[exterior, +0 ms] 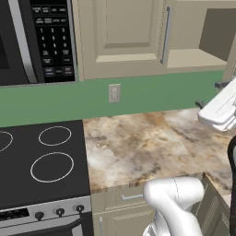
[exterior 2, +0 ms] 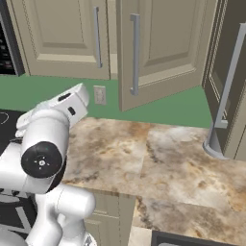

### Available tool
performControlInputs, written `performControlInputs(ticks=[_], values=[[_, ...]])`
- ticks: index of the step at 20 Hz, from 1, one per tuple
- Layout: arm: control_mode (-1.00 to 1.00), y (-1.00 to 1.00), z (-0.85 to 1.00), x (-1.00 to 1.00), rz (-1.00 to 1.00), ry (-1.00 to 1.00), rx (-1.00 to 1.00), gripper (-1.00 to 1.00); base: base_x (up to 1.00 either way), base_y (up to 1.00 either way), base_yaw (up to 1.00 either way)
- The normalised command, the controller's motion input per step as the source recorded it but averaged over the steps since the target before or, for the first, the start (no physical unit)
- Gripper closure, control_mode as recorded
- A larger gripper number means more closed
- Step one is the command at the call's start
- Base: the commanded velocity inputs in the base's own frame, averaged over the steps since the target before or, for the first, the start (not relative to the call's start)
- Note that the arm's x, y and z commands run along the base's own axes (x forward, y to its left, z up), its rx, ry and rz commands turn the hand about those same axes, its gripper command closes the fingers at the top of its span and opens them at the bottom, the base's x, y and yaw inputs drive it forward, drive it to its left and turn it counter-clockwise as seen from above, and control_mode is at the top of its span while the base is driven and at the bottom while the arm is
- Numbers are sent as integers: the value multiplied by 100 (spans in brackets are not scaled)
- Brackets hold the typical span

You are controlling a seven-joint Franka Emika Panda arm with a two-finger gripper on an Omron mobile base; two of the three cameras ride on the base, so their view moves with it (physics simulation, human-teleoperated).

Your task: Open the cabinet, retrieve the rolling pin, and place it next to the meat on the cutting board to prepare for tenderizing.

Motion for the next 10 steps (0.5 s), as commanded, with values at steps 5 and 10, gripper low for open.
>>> performControlInputs(ticks=[5,10], values=[[-100,29,-8,55,-15,14,-13,-100,0,0,0],[-100,1,-4,47,-20,13,-11,-100,0,0,0]])
